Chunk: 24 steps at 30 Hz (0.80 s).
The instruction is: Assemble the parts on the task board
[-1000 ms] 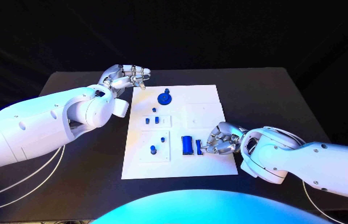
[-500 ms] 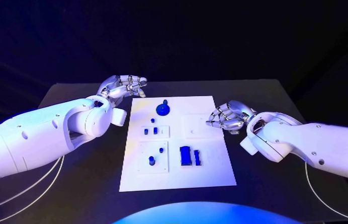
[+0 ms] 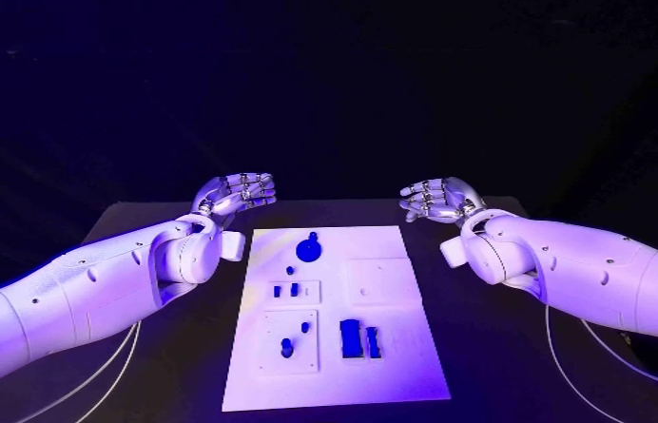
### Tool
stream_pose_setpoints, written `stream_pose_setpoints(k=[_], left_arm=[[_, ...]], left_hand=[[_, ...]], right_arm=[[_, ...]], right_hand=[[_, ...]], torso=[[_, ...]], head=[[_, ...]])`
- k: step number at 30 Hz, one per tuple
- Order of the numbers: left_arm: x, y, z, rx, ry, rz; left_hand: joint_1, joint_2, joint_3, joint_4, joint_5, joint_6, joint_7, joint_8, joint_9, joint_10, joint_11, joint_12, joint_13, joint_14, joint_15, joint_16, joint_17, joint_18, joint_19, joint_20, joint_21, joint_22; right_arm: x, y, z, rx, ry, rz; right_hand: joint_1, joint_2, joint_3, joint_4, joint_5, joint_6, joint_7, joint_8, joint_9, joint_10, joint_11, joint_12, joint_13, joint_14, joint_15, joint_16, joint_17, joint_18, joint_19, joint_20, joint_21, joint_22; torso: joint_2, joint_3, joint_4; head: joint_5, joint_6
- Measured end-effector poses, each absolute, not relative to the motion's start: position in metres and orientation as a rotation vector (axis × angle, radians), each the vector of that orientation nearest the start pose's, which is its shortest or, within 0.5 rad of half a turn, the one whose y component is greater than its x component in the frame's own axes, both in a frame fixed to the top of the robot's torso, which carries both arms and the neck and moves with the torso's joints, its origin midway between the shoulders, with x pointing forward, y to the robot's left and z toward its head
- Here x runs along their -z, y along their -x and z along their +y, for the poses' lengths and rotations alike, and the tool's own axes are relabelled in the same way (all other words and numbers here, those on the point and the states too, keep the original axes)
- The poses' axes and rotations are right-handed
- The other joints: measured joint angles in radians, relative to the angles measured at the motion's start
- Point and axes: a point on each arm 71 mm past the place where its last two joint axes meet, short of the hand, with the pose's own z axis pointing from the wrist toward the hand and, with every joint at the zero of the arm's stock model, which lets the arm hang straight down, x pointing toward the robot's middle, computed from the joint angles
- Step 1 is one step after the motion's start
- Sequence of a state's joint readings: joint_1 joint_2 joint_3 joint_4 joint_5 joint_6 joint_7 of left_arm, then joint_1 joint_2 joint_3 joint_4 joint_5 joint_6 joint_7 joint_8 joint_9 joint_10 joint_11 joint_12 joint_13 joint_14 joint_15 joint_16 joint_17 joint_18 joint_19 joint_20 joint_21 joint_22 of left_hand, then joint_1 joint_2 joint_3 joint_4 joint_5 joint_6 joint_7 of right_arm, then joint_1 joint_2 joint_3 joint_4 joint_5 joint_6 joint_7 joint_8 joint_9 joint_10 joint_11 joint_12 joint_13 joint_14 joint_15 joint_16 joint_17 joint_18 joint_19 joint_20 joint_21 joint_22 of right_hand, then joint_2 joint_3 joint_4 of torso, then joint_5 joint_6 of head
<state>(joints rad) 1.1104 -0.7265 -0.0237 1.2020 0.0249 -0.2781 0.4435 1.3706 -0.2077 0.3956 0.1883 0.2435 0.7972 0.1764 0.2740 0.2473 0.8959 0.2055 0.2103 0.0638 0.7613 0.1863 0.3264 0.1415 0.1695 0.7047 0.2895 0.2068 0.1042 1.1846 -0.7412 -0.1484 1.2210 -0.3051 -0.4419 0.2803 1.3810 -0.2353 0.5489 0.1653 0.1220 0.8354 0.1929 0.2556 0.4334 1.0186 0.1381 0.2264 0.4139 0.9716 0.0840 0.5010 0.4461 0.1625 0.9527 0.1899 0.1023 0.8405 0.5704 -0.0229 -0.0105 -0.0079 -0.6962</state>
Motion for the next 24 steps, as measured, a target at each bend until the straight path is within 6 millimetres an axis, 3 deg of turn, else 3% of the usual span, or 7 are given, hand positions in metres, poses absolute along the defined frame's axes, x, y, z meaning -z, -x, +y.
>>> stream_pose_setpoints(k=[2, 4, 6, 11, 12, 17, 24], left_arm=[[0.239, -0.528, 0.251, 1.387, 1.225, 1.313], [0.239, -0.528, 0.251, 1.387, 1.226, 1.314], [0.239, -0.527, 0.252, 1.384, 1.227, 1.315], [0.239, -0.519, 0.241, 1.396, 1.233, 1.327], [0.239, -0.516, 0.238, 1.399, 1.234, 1.33], [0.236, -0.501, 0.219, 1.399, 1.242, 1.33], [0.232, -0.474, 0.195, 1.356, 1.249, 1.311]], left_hand=[[0.003, 0.011, -0.036, -0.005, -0.011, -0.035, -0.008, -0.025, -0.021, -0.048, -0.013, -0.042, -0.004, -0.051, -0.011, -0.049, -0.016, -0.015, -0.03, -0.011, -0.035, -0.021], [-0.078, 0.056, -0.114, -0.043, -0.06, -0.193, -0.042, -0.08, -0.069, -0.226, -0.052, -0.084, -0.017, -0.201, -0.047, -0.114, -0.044, -0.05, -0.171, -0.067, -0.075, -0.041], [-0.188, 0.1, -0.196, -0.085, -0.113, -0.369, -0.081, -0.136, -0.121, -0.421, -0.097, -0.122, -0.03, -0.363, -0.087, -0.177, -0.073, -0.087, -0.327, -0.133, -0.114, -0.06], [-0.406, 0.16, -0.307, -0.142, -0.185, -0.606, -0.134, -0.213, -0.191, -0.685, -0.157, -0.171, -0.049, -0.584, -0.142, -0.26, -0.111, -0.129, -0.536, -0.22, -0.166, -0.085], [-0.525, 0.169, -0.324, -0.151, -0.196, -0.643, -0.142, -0.224, -0.202, -0.725, -0.167, -0.178, -0.052, -0.618, -0.151, -0.273, -0.117, -0.133, -0.568, -0.233, -0.174, -0.088], [-0.987, 0.191, -0.363, -0.173, -0.223, -0.73, -0.161, -0.252, -0.228, -0.821, -0.189, -0.194, -0.058, -0.699, -0.171, -0.303, -0.131, -0.149, -0.645, -0.265, -0.189, -0.098], [-1.251, 0.203, -0.38, -0.185, -0.232, -0.773, -0.172, -0.264, -0.241, -0.869, -0.2, -0.203, -0.061, -0.737, -0.183, -0.315, -0.138, -0.149, -0.683, -0.283, -0.196, -0.101]], right_arm=[[0.24, -0.529, -0.26, -1.058, -0.92, 1.51], [0.24, -0.528, -0.259, -1.062, -0.92, 1.511], [0.24, -0.526, -0.257, -1.065, -0.925, 1.512], [0.241, -0.515, -0.242, -1.113, -0.961, 1.501], [0.241, -0.512, -0.238, -1.127, -0.971, 1.496], [0.236, -0.491, -0.21, -1.219, -1.046, 1.44], [0.228, -0.467, -0.189, -1.271, -1.156, 1.333]], right_hand=[[-0.013, 0.006, -0.003, -0.016, -0.002, -0.016, 0.004, -0.025, -0.024, 0.003, 0.005, -0.048, -0.09, -0.024, 0.015, -0.092, -0.054, 0.0, -0.028, 0.019, -0.033, -0.093], [-0.12, 0.06, -0.132, -0.056, -0.031, -0.209, -0.039, -0.084, -0.122, -0.098, -0.023, -0.099, -0.185, -0.244, -0.003, -0.207, -0.156, -0.02, -0.247, -0.024, -0.053, -0.286], [-0.224, 0.11, -0.25, -0.087, -0.057, -0.387, -0.084, -0.133, -0.211, -0.328, -0.056, -0.136, -0.253, -0.45, -0.026, -0.292, -0.239, -0.063, -0.448, -0.072, -0.067, -0.445], [-0.455, 0.18, -0.417, -0.131, -0.093, -0.638, -0.145, -0.202, -0.335, -0.711, -0.102, -0.187, -0.343, -0.741, -0.058, -0.409, -0.355, -0.11, -0.73, -0.138, -0.083, -0.666], [-0.592, 0.191, -0.442, -0.137, -0.099, -0.675, -0.154, -0.211, -0.354, -0.769, -0.109, -0.194, -0.357, -0.785, -0.063, -0.427, -0.372, -0.118, -0.773, -0.148, -0.089, -0.699], [-1.031, 0.217, -0.503, -0.154, -0.108, -0.766, -0.176, -0.237, -0.399, -0.911, -0.126, -0.208, -0.389, -0.891, -0.075, -0.468, -0.414, -0.133, -0.874, -0.172, -0.094, -0.78], [-1.272, 0.23, -0.531, -0.163, -0.113, -0.808, -0.188, -0.248, -0.423, -0.983, -0.136, -0.216, -0.406, -0.945, -0.081, -0.487, -0.436, -0.149, -0.925, -0.184, -0.097, -0.822]], torso=[[-0.004, 0.0019, 0.0], [-0.004, 0.0019, 0.0], [-0.004, 0.002, 0.0], [-0.007, 0.0057, 0.0019], [-0.009, 0.0072, 0.0027], [-0.018, 0.0158, 0.0071], [-0.025, 0.0215, 0.0101]], head=[[0.001, 0.007], [0.001, 0.007], [0.001, 0.007], [0.002, 0.03], [0.003, 0.038], [0.006, 0.075], [0.008, 0.095]])
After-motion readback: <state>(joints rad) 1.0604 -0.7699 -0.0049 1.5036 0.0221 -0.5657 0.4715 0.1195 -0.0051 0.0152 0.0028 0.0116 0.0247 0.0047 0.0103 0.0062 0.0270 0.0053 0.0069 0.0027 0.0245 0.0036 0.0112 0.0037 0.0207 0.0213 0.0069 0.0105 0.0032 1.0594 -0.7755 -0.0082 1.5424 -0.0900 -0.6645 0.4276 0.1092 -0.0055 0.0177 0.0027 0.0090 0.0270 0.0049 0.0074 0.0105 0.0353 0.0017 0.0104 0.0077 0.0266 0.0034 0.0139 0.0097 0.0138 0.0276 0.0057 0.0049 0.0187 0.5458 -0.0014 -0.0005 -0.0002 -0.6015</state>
